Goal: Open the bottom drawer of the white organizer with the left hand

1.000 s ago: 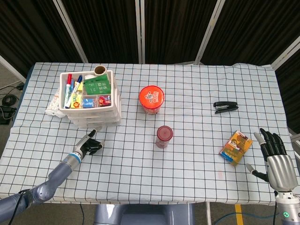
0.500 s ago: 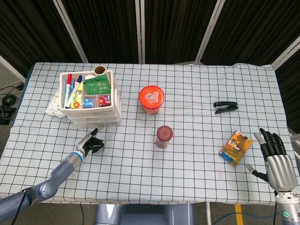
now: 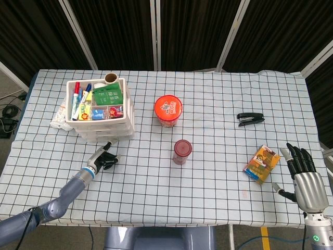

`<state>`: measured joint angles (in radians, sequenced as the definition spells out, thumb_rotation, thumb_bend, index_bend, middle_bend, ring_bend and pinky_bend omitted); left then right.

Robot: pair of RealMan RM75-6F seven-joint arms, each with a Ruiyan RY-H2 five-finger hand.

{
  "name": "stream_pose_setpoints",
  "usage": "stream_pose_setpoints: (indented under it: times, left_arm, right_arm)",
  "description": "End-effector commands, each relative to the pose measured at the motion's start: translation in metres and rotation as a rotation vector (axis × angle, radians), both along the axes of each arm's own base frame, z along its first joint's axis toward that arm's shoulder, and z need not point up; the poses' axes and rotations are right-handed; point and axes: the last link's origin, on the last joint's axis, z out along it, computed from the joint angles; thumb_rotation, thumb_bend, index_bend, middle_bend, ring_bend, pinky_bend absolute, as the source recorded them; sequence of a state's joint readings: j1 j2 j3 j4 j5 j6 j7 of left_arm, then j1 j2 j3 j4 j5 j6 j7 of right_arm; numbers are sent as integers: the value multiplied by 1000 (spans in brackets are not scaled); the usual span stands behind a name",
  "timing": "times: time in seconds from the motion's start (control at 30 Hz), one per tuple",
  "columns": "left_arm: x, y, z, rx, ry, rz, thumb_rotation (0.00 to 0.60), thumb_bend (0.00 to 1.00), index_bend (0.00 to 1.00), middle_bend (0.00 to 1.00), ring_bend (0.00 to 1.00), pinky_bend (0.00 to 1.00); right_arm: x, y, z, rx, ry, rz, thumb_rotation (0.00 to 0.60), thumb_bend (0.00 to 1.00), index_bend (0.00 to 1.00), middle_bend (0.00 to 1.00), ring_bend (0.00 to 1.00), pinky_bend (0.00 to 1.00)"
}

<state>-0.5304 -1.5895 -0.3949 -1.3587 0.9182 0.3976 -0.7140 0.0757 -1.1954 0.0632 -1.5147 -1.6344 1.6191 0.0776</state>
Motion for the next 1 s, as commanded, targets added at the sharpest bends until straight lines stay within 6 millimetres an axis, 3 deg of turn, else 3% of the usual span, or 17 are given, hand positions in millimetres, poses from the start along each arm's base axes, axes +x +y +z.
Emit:
stream_pose_setpoints:
  times: [0.03,0.43,1.0]
  left_arm:
    - [1,0,-1,-1,2,-6,600,546,46,974,1000,932]
    - [4,-1,0,-1,3,-30,600,546,111,974,1000,933]
    - [7,-9,-1,-17,8,-61,600,546,129,975,1000,933]
  right_arm:
    - [0,0,0,0,0,-1,600,55,31,0,0,0]
    - [-1,0,0,-2,-2,-9,600,55,31,0,0,0]
    - [-1,0,1,-1,-1,-17,600,55,31,0,0,0]
